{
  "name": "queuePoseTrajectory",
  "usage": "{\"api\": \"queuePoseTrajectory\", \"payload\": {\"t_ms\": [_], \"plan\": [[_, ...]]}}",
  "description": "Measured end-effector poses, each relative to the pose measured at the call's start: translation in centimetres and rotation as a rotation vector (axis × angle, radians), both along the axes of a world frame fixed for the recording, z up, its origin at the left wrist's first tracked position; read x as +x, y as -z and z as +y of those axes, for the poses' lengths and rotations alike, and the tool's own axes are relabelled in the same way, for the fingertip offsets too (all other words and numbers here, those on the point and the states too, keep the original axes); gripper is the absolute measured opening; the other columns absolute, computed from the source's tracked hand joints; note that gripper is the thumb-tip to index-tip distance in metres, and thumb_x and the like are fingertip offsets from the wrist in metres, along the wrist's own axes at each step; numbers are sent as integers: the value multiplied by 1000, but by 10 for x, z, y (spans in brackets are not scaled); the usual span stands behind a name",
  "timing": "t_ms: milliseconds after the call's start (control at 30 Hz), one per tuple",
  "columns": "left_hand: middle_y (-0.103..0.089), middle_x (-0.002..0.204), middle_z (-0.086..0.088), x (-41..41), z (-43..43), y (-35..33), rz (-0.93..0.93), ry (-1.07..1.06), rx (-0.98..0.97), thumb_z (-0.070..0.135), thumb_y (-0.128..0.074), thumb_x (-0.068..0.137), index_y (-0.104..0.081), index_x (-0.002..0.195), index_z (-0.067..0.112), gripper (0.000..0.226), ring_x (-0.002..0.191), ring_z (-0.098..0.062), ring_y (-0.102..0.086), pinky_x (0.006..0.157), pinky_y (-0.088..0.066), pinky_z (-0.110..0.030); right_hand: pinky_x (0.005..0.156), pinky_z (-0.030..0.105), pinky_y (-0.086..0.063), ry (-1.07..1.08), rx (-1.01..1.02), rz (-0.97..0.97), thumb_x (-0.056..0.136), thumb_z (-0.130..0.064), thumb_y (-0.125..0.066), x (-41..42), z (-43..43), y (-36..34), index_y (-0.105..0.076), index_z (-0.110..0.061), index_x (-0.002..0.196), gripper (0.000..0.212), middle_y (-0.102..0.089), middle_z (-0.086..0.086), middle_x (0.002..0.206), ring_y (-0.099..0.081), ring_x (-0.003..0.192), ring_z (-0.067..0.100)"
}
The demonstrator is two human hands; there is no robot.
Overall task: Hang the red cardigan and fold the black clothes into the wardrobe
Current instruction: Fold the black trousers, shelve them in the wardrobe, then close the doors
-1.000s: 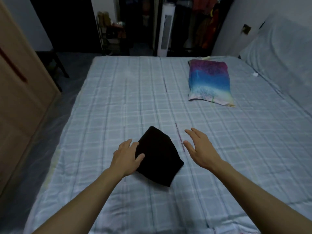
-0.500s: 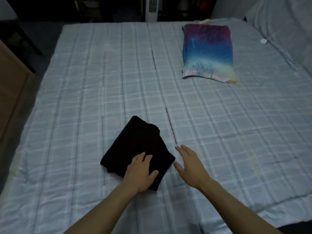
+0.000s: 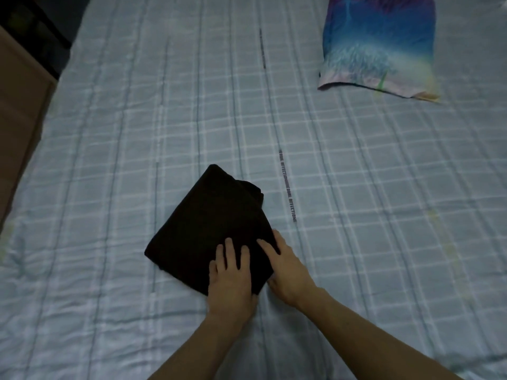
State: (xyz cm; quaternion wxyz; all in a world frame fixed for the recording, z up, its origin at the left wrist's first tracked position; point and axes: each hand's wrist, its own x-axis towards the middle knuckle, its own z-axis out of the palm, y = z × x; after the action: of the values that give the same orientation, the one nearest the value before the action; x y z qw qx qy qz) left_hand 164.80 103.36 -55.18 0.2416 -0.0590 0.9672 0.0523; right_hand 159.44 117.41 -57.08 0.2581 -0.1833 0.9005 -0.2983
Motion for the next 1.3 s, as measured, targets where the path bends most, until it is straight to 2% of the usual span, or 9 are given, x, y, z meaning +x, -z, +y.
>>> {"api": "queuePoseTrajectory", "payload": {"t_ms": [67, 333, 467, 600, 733, 833, 967, 1200, 1300], "plan": [[3, 163, -17, -5, 3, -1, 12, -31, 13, 44, -65, 85, -4, 155, 19, 96, 150, -36, -2, 122, -15, -48, 110, 41, -40, 45, -10, -74, 84, -2, -61, -4, 1, 5, -27, -22, 154, 81, -13, 7, 160, -36, 139, 38], [-8, 163, -4, -8, -29, -21, 40, -88, 300, 43, -68, 85, -20, 152, 28, 84, 147, -23, -17, 113, -37, -37, 90, -4, -32, 223, -160, 33, 77, 7, -59, -4, -8, -20, -53, -22, 132, 63, -40, 1, 135, -46, 113, 6], [-16, 163, 0, -5, -55, -44, 16, -47, 505, 53, -62, 89, -22, 154, 28, 80, 145, -17, -26, 117, -29, -31, 96, 5, -39, 250, -271, 141, 73, 11, -54, -2, -25, -55, -60, -21, 126, 63, -46, -3, 124, -50, 110, 6], [-22, 162, 0, -19, -87, -85, 278, 49, 517, 18, -62, 90, -25, 155, 27, 76, 146, -14, -23, 118, -17, -22, 98, 19, -45, 217, -367, 212, 73, 11, -50, 0, -46, -94, -64, -21, 121, 59, -51, -4, 120, -53, 111, 7], [-17, 164, 0, -46, -111, -122, 414, 188, 451, 15, -72, 78, -31, 153, 30, 86, 147, -20, -17, 119, -26, -36, 92, 22, -50, 174, -433, 227, 85, 4, -54, 1, -68, -131, -68, -20, 111, 39, -56, -5, 119, -56, 111, 5], [-32, 158, 6, -60, -119, -135, 299, 330, 389, 18, -72, 77, -50, 140, 29, 68, 147, -21, -21, 114, -34, -46, 85, 20, -50, 200, -498, 266, 90, -1, -59, 2, -83, -149, -70, -17, 98, 21, -65, -8, 103, -62, 97, 4], [-60, 126, 15, -59, -120, -126, 201, 390, 359, 23, -65, 85, -63, 114, 33, 31, 128, -14, -45, 96, -46, -41, 83, 19, -52, 293, -473, 162, 90, -11, -67, 10, -91, -150, -71, -17, 95, 9, -70, -8, 92, -66, 89, 3], [-60, 128, 12, -43, -110, -114, 327, 369, 396, 19, -58, 90, -61, 118, 26, 29, 136, -12, -34, 100, -45, -37, 97, 18, -47, 303, -251, 8, 80, -32, -77, 35, -70, -132, -56, -26, 130, 55, -61, -10, 121, -57, 110, 0], [-61, 119, 12, -45, -110, -137, 419, 290, 519, 14, -58, 89, -63, 109, 23, 23, 126, -9, -41, 94, -48, -34, 94, 20, -46, 280, -152, -65, 74, -44, -78, 37, -72, -136, -51, -25, 133, 68, -59, -9, 122, -57, 110, 7]]}}
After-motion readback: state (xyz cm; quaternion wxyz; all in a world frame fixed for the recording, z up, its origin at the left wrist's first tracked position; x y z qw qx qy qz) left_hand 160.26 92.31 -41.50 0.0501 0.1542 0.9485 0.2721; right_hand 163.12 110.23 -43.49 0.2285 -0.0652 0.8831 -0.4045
